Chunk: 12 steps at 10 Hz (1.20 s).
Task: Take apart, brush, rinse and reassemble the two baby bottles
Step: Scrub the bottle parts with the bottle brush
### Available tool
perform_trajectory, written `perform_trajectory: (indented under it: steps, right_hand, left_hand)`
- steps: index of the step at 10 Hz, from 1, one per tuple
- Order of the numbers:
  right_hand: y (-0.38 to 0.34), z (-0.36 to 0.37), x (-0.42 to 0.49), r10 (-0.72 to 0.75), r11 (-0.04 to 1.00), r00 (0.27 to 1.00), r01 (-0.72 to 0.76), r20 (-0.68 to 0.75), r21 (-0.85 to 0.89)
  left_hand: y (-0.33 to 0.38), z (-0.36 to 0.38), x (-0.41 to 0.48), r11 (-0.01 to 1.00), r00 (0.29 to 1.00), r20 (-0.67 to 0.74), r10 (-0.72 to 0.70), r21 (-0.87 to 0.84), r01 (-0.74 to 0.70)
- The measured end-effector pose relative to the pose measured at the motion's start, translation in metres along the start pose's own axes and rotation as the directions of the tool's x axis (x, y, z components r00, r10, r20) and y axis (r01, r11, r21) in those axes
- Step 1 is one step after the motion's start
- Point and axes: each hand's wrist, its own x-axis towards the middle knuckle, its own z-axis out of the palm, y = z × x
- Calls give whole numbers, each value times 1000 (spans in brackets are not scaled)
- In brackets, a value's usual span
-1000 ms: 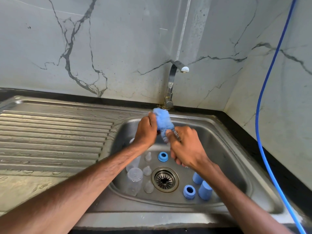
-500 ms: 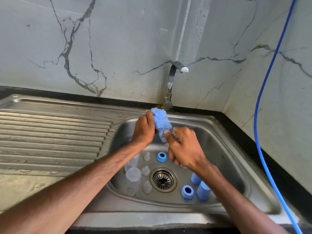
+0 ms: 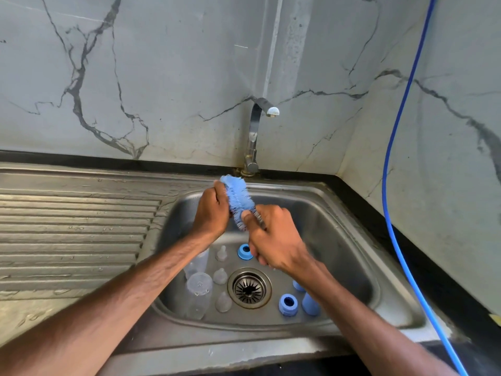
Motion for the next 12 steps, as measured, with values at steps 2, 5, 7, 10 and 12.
perform_trajectory:
  steps: [2,5,7,10,12]
  right_hand:
    - [5,-3,5,29,1000,999,-29,-22,11]
    - [8,-1,0,39,996,999,-42,35,80]
    - [9,-5,3,87,991,996,-88,16,99]
    - [6,-3,-2,37,992,999,-41,38,123]
    - [17,-18,13,109,993,994,-109,-12,52]
  left_hand:
    - [2,0,-6,996,998,42,47,77,-50]
    - [3,-9,-4,995,994,49,96,33,-98]
    - [2,-7,-7,983,978,153,139,97,-154]
    - [2,-10,-4,993,990,106,94,68,-101]
    - [0,-6,-5,996,943,322,86,-26,-82]
